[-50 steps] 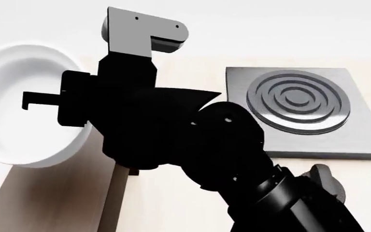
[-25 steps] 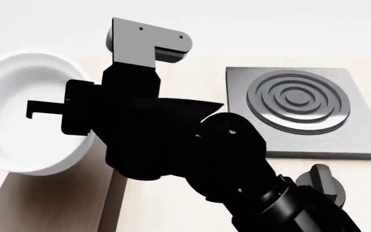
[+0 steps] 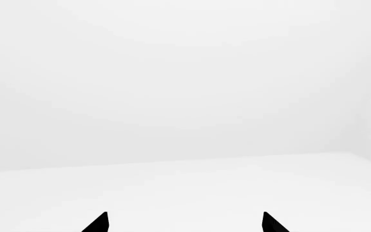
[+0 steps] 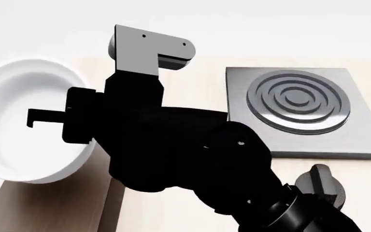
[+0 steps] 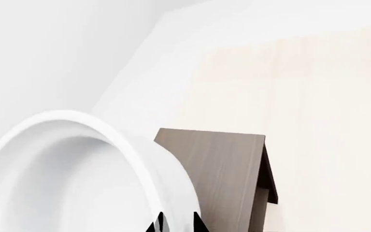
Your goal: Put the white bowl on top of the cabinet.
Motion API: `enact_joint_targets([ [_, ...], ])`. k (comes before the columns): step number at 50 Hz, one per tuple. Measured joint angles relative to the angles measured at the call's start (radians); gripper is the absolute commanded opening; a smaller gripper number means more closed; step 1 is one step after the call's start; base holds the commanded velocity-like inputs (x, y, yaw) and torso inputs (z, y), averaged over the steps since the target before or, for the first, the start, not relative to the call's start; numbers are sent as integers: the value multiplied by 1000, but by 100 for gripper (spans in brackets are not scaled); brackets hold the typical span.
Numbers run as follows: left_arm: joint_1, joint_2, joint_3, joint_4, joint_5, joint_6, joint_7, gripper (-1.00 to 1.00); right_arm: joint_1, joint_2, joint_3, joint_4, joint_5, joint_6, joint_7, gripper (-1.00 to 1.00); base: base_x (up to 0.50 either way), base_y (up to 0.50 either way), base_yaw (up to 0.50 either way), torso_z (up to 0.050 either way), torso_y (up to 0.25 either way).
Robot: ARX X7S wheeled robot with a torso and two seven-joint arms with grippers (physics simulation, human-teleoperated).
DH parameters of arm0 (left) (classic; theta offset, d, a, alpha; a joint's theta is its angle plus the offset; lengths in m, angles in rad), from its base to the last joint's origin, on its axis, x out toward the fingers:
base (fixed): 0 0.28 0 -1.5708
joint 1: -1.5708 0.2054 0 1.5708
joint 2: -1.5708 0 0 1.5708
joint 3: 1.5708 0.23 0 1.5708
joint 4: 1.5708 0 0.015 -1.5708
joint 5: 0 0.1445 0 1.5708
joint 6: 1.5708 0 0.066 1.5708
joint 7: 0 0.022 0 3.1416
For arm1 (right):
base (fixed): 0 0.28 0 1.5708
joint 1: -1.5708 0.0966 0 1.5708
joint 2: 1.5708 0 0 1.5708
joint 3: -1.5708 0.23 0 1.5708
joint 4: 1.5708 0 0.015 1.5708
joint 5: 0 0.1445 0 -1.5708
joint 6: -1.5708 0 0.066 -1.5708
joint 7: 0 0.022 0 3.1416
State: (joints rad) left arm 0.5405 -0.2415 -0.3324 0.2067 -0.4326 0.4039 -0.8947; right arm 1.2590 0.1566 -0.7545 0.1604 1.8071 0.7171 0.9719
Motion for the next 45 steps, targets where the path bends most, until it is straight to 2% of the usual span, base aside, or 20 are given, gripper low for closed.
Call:
enact_joint_targets([
  [45, -2, -1, 4, 0, 2, 0, -2, 100, -60, 66, 22, -148, 51, -39, 83, -100, 0, 0, 0, 0, 1],
])
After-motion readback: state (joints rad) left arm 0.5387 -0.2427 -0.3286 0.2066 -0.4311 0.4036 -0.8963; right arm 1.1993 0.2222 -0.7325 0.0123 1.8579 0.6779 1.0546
